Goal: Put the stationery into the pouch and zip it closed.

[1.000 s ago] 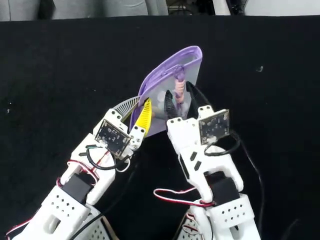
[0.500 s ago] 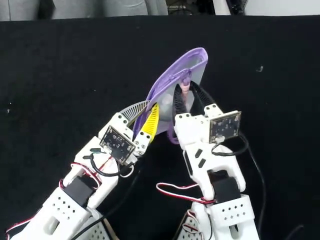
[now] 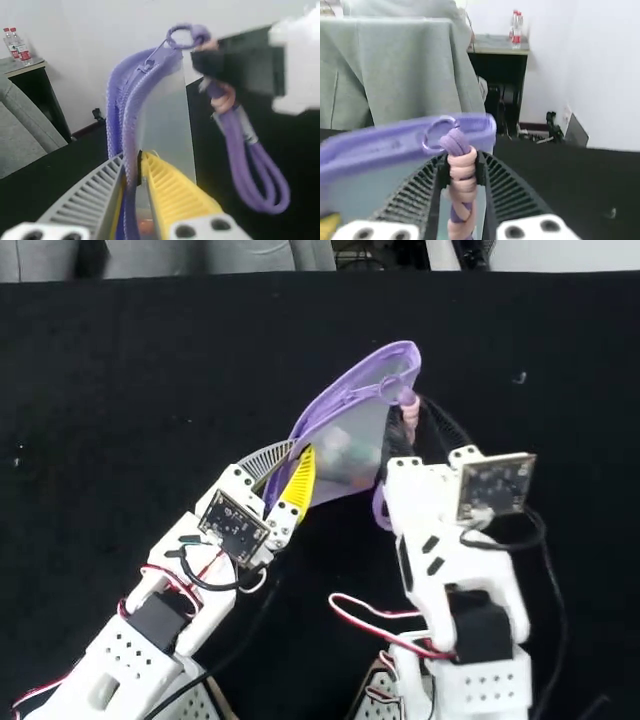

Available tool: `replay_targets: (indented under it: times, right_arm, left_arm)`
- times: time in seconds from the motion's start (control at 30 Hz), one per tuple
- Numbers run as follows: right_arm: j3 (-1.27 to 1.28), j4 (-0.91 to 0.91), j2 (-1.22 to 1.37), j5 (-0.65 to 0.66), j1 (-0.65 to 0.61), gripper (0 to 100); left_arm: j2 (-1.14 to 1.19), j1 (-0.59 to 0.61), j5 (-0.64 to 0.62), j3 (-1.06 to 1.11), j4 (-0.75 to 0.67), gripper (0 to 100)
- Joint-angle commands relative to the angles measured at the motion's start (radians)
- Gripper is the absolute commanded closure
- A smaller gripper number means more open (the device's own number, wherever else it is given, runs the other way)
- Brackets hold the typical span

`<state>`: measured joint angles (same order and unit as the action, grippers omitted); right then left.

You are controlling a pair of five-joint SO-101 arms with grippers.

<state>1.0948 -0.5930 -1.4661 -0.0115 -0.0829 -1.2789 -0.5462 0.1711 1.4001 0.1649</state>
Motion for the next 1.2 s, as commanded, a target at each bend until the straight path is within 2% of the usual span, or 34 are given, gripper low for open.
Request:
replay_targets:
  times: [0.0, 0.23, 0.43, 0.67, 0.93, 1.17]
  right_arm:
    - [-0.154, -0.035, -0.016, 0.052, 0.031, 98.8]
    - [-0.237, -0.032, 0.114, 0.101, 0.034, 98.8]
    - [-0.433, -0.008, 0.381, 0.094, 0.161, 98.8]
    - [-0.668, -0.068, 0.645, 0.098, 0.29, 98.8]
    - [-0.785, -0.068, 0.794, 0.1, 0.397, 98.8]
    - [-0.828, -0.068, 0.881, 0.101, 0.434, 98.8]
  left_arm:
    - [0.014, 0.021, 0.006, 0.064, 0.008, 97]
    - [0.014, 0.021, 0.006, 0.064, 0.008, 97]
    - [0.014, 0.021, 0.006, 0.067, 0.008, 97]
    - [0.014, 0.021, 0.006, 0.067, 0.008, 97]
    - [0.014, 0.021, 0.006, 0.068, 0.008, 97]
    - [0.014, 0.021, 0.006, 0.068, 0.008, 97]
